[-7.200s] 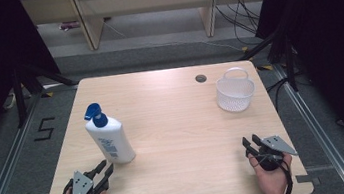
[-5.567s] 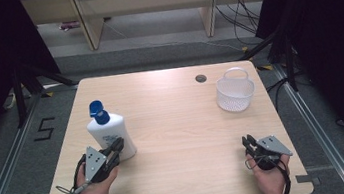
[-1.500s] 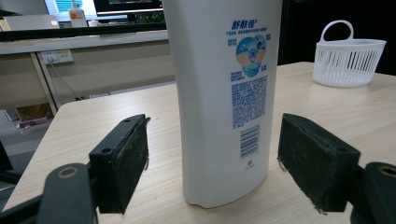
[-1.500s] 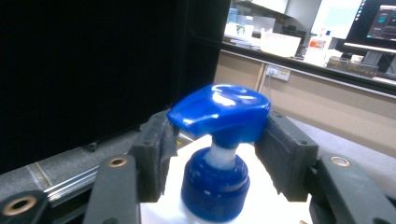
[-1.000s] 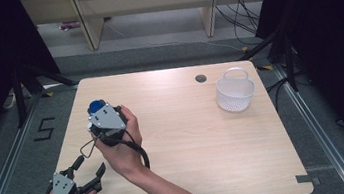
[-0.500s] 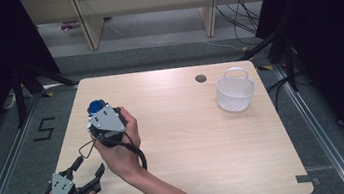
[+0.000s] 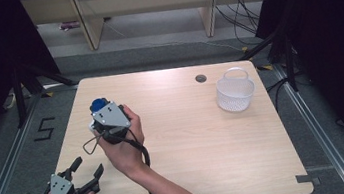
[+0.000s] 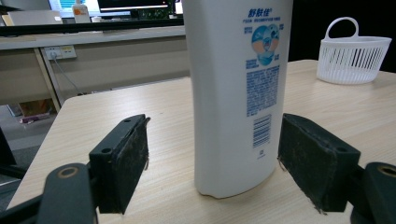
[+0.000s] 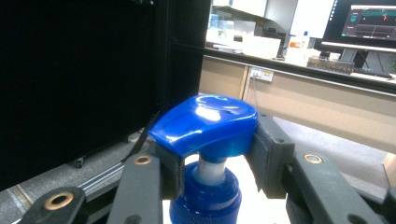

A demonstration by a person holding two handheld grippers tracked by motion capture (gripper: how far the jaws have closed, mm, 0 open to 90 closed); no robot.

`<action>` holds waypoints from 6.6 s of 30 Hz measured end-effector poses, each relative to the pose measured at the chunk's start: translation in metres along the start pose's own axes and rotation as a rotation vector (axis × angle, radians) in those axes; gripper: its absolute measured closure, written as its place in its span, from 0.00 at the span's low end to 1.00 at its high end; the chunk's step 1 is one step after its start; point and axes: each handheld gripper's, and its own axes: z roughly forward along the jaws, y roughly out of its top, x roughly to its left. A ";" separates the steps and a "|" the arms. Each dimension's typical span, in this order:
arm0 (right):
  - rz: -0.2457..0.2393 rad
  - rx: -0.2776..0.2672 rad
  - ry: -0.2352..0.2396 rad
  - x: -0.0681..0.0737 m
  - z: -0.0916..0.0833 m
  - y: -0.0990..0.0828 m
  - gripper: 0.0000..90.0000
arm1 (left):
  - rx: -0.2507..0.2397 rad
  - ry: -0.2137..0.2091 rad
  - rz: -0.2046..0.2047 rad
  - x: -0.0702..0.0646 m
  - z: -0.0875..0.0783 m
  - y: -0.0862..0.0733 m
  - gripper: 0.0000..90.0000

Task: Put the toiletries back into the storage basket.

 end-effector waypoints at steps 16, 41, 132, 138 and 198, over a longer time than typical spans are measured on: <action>0.018 -0.041 -0.021 -0.029 -0.020 0.020 0.67 | -0.006 -0.007 0.001 0.000 0.003 -0.003 0.27; 0.044 -0.053 -0.091 -0.086 -0.054 0.026 0.67 | 0.022 -0.005 0.004 -0.001 0.007 -0.006 0.27; 0.100 -0.019 -0.451 -0.249 -0.164 -0.004 0.67 | 0.042 -0.025 0.018 -0.008 0.018 -0.010 0.26; 0.108 -0.017 -0.466 -0.253 -0.169 -0.005 0.67 | 0.059 -0.017 0.018 -0.008 0.017 -0.010 0.26; 0.115 -0.052 -0.574 -0.292 -0.195 0.001 0.67 | 0.063 -0.018 0.022 -0.007 0.017 -0.011 0.26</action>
